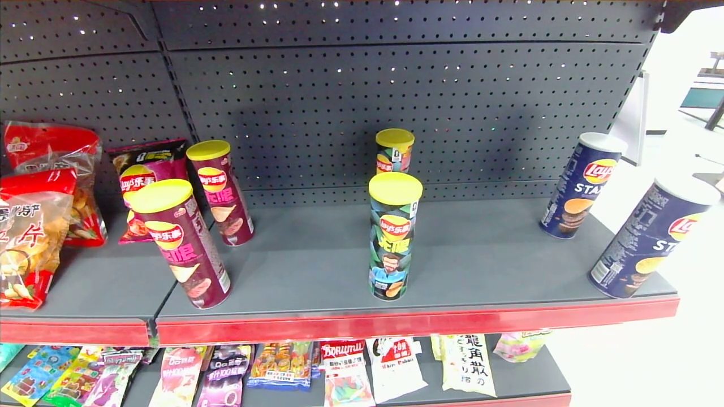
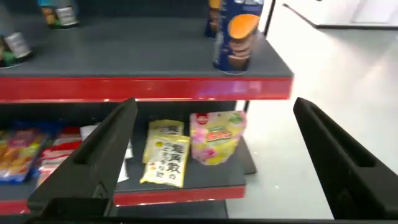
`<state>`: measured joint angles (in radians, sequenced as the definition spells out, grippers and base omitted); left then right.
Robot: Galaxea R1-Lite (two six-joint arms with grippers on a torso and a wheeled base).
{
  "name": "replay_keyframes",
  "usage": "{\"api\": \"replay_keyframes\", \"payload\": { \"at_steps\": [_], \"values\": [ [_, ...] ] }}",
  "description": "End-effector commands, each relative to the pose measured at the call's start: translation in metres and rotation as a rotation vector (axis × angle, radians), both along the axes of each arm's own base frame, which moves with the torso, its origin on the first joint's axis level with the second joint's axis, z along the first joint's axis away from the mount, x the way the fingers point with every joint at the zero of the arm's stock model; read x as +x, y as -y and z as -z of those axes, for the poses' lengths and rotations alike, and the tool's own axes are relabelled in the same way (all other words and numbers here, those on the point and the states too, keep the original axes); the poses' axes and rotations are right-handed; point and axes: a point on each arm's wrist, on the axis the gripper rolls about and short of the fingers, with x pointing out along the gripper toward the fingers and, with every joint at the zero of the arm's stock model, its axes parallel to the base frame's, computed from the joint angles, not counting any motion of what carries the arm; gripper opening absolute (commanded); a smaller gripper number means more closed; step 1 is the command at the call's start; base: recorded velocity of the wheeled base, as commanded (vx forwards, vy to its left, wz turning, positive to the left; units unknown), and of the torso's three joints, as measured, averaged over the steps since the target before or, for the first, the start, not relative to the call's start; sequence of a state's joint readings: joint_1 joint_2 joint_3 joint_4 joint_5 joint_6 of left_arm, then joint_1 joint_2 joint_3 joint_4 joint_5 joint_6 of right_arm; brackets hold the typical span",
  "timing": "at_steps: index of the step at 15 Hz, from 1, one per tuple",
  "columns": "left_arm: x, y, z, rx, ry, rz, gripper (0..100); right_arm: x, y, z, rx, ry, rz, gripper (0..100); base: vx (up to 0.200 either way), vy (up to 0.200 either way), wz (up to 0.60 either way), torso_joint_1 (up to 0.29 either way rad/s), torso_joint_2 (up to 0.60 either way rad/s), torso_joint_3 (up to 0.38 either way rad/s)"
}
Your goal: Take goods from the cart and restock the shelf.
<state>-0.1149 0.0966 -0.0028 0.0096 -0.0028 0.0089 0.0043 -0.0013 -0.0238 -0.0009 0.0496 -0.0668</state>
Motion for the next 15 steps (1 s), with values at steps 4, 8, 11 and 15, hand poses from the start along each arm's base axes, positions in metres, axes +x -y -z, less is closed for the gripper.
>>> {"api": "replay_keyframes", "payload": {
  "at_steps": [4,8,11,15],
  "values": [
    [0.0001,0.0000,0.0002,0.000,0.001,0.000,100,0.0006,0.0031,-0.0011,0.008,0.023,0.147,100,0.000,0.000,0.00,0.000,0.00,0.000],
    [0.0002,0.0000,0.0003,0.001,-0.002,0.000,100,0.0019,-0.0005,0.0029,0.039,0.008,-0.015,100,0.000,0.000,0.00,0.000,0.00,0.000],
    [0.0001,0.0000,0.0003,0.000,-0.001,0.000,100,0.0020,0.0007,0.0068,0.047,-0.029,0.036,100,0.000,0.000,0.00,0.000,0.00,0.000],
    [0.0001,0.0000,0.0003,0.002,-0.001,0.001,100,0.0034,0.0007,0.0064,0.060,-0.049,0.020,100,0.000,0.000,0.00,0.000,0.00,0.000]
  ]
}}
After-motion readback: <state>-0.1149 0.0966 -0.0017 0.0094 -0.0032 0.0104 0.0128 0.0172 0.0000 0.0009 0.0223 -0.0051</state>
